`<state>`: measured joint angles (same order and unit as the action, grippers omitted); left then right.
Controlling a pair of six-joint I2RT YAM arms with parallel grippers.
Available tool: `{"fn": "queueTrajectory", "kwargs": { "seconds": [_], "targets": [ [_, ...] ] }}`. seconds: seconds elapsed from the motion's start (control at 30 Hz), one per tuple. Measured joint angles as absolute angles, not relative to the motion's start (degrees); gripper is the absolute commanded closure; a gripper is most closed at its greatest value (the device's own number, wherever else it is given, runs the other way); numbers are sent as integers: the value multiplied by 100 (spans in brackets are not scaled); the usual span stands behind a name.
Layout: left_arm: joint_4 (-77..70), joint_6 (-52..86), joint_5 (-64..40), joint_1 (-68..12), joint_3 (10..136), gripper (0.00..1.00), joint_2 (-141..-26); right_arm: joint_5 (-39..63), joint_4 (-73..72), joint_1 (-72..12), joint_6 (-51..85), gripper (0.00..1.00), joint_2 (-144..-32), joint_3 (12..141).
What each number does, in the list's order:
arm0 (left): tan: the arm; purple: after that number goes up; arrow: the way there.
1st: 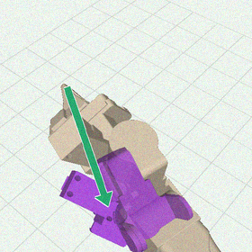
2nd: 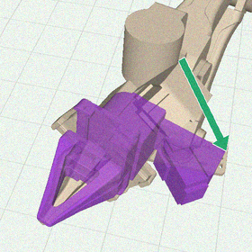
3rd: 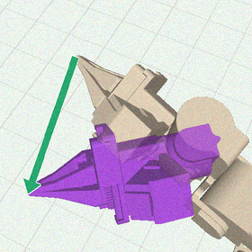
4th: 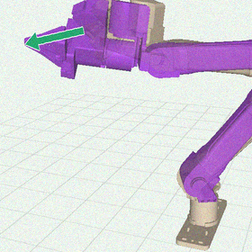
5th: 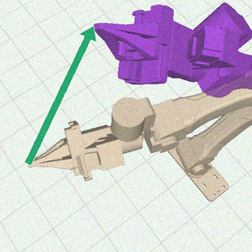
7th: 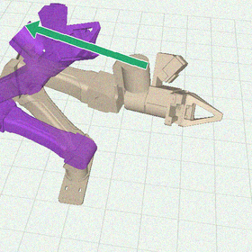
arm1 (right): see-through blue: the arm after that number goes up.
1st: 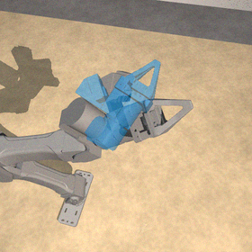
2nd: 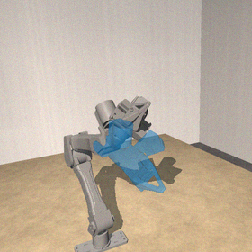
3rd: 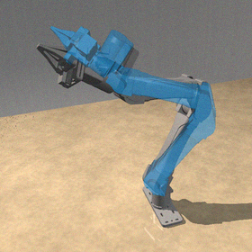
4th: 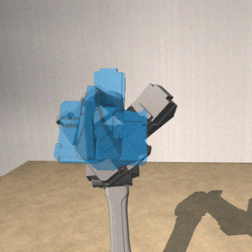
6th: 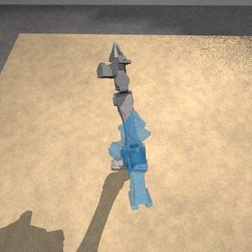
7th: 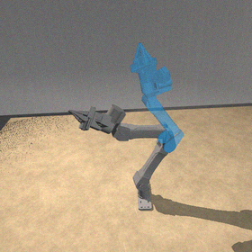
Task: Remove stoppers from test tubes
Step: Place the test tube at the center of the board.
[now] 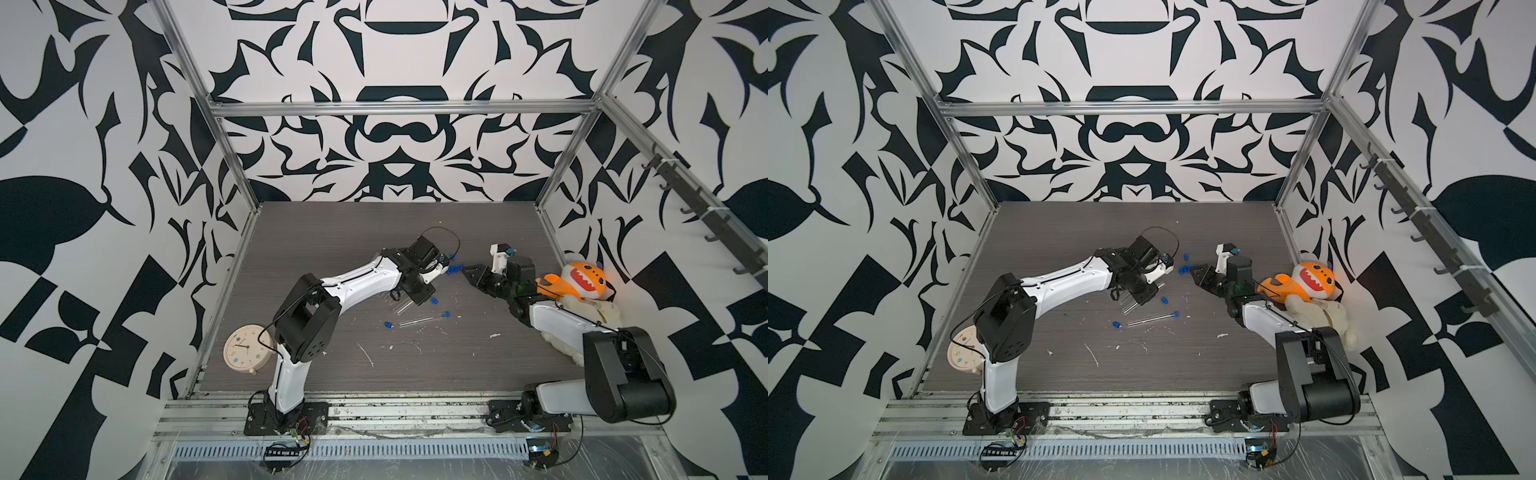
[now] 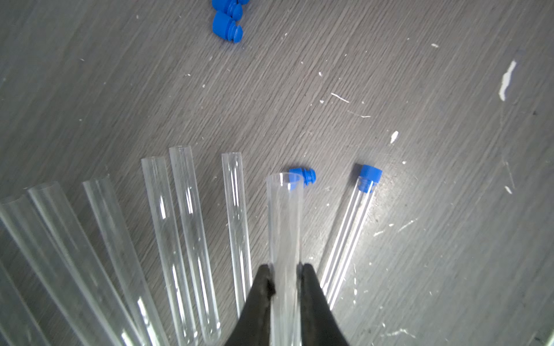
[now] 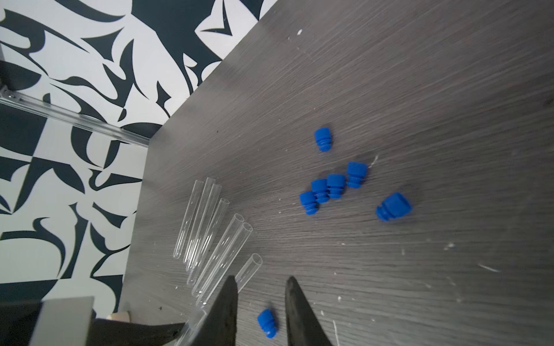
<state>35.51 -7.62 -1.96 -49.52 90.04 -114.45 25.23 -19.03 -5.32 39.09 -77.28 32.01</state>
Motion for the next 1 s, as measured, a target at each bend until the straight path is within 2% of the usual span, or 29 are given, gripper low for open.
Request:
{"fn": "queueTrajectory", "kwargs": {
  "seconds": [0.23, 0.67, 1.0],
  "targets": [
    [3682, -827, -40, -4952, 9426, 100, -12055, 2480, -1503, -421, 3664, 56, -7555, 3127],
    [3833, -860, 305, -4952, 9655, 99, -12409, 2554, -1444, -379, 3577, 55, -7555, 3063],
    [3745, -860, 325, -4952, 9594, 86, -12409, 2637, -1424, -209, 3579, 54, -7288, 3063]
  ]
}}
